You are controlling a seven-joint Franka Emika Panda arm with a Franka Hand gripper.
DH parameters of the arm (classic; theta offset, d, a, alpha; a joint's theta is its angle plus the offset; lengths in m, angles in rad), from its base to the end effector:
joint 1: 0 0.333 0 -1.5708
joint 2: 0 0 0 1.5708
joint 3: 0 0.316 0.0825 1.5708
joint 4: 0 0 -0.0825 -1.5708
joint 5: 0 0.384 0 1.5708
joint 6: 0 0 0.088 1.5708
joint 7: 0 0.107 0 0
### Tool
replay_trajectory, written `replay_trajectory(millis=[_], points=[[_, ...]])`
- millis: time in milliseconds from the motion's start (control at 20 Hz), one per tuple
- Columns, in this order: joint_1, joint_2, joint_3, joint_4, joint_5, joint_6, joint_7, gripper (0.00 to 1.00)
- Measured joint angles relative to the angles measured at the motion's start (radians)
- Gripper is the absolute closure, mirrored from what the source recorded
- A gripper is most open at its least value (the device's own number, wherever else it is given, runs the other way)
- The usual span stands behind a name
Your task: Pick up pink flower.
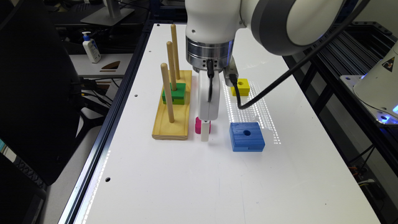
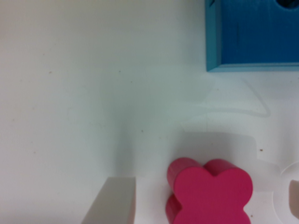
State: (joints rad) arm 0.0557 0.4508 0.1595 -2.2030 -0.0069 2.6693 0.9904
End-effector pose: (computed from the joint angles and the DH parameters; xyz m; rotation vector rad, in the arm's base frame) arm 0.5420 0.1207 0.1785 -2.8410 1.1770 0.0306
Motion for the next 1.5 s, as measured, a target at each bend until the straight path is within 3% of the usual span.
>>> replay_trajectory(millis=[350, 400, 950, 1500], points=[[0.001, 0.029, 0.0, 0.028, -0.002, 0.017, 0.0, 0.0], [0.001, 0.035, 0.0, 0.038, -0.002, 0.017, 0.0, 1.0], [0.0, 0.032, 0.0, 0.037, -0.0031, 0.012, 0.0, 1.0], [0.0, -0.009, 0.0, 0.037, -0.0032, -0.025, 0.0, 1.0]])
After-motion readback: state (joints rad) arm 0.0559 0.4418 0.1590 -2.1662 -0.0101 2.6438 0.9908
